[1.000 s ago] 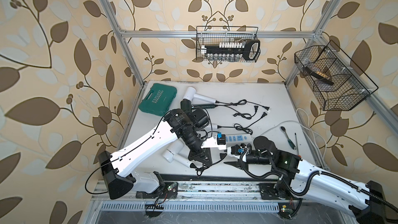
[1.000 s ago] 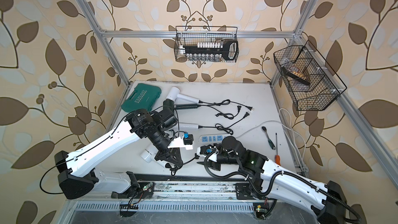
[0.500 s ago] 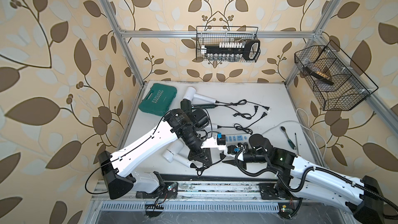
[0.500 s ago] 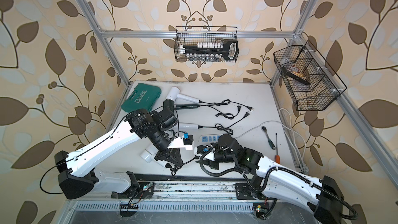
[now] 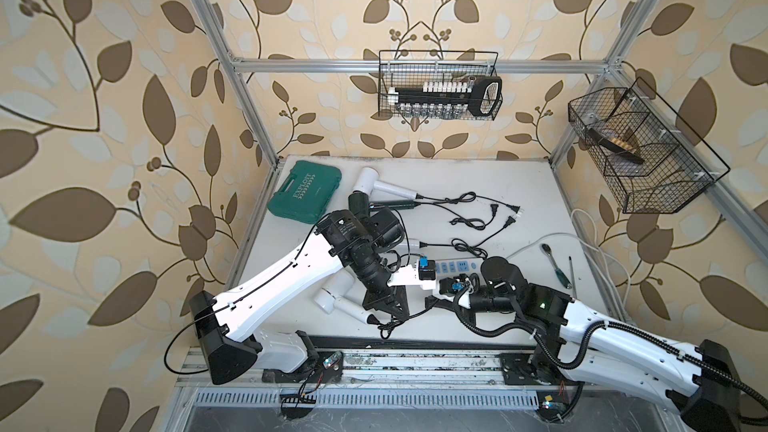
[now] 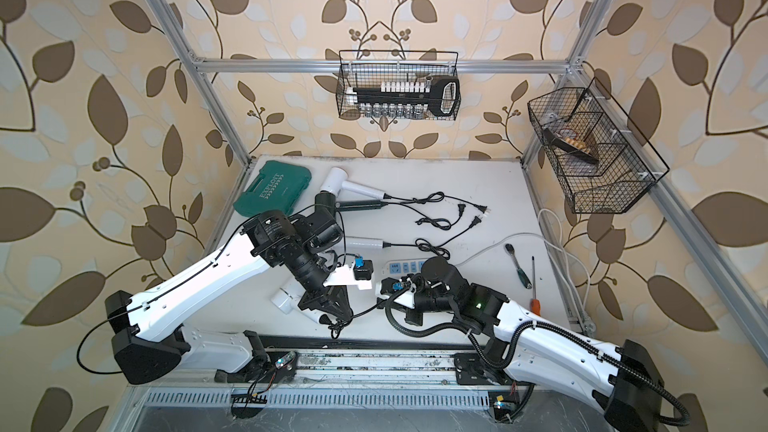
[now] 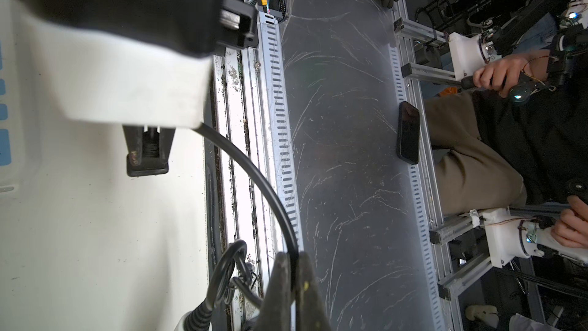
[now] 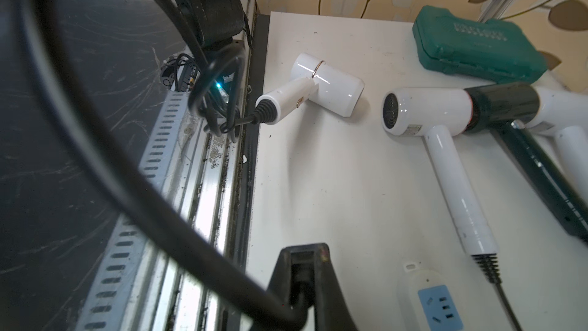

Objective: Charge the blow dryers
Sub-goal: Pick up the plug from the center of the board, then insert the plug into the socket.

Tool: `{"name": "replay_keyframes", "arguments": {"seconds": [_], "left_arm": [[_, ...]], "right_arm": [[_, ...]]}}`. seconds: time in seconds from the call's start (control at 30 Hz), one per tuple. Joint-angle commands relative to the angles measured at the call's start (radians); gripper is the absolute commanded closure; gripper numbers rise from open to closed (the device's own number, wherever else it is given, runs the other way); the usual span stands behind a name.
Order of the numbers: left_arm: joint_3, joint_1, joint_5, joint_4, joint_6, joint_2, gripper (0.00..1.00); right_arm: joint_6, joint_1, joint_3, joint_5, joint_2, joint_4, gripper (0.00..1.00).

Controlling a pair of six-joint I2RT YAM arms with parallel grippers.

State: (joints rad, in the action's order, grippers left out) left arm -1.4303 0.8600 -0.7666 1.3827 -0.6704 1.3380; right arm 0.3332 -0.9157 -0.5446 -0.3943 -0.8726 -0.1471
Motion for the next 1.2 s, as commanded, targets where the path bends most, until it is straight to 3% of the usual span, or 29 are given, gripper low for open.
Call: {"name": "replay_keyframes", "arguments": {"seconds": [0.0,0.07,0.13,0.2,0.23,0.37,0.53,0.67,0.77,1.1,1.17], "left_arm": [[-0.02,-0.005,0.049,-0.03,0.032,-0.009,1.0],[-0.007,-0.008,0.145,-0.088,0.109,-0.005,0.97],[0.009,-0.022,0.239,-0.15,0.192,0.002,0.69],[0.013,-0.045,0.282,-0.187,0.245,0.017,0.63],[0.014,-0.06,0.31,-0.207,0.28,0.026,0.55],[0.012,-0.102,0.434,-0.266,0.379,0.063,0.47],[0.036,-0.115,0.522,-0.311,0.442,0.077,0.47],[0.119,-0.124,0.584,-0.406,0.513,0.016,0.44],[0.155,-0.139,0.608,-0.425,0.585,-0.002,0.43],[0.267,-0.154,0.578,-0.5,0.665,-0.062,0.43],[0.288,-0.156,0.575,-0.531,0.678,-0.078,0.43]], "right_arm": [[-0.009,0.003,0.0,-0.019,0.023,-0.008,1.0],[-0.031,0.004,-0.01,0.011,0.024,-0.023,1.0],[-0.082,0.003,-0.035,0.068,0.018,-0.051,1.0],[-0.132,0.005,-0.079,0.135,-0.002,-0.101,1.0],[-0.168,0.005,-0.104,0.172,-0.016,-0.124,1.0],[-0.326,0.005,-0.205,0.324,-0.088,-0.209,1.0],[-0.446,0.009,-0.31,0.421,-0.208,-0.278,1.0],[-0.384,0.012,-0.304,0.404,-0.269,-0.22,1.0],[-0.481,0.105,-0.337,0.343,-0.331,-0.243,1.0],[-0.69,0.138,-0.411,0.474,-0.46,-0.311,1.0],[-0.764,0.129,-0.425,0.552,-0.477,-0.332,1.0]]}}
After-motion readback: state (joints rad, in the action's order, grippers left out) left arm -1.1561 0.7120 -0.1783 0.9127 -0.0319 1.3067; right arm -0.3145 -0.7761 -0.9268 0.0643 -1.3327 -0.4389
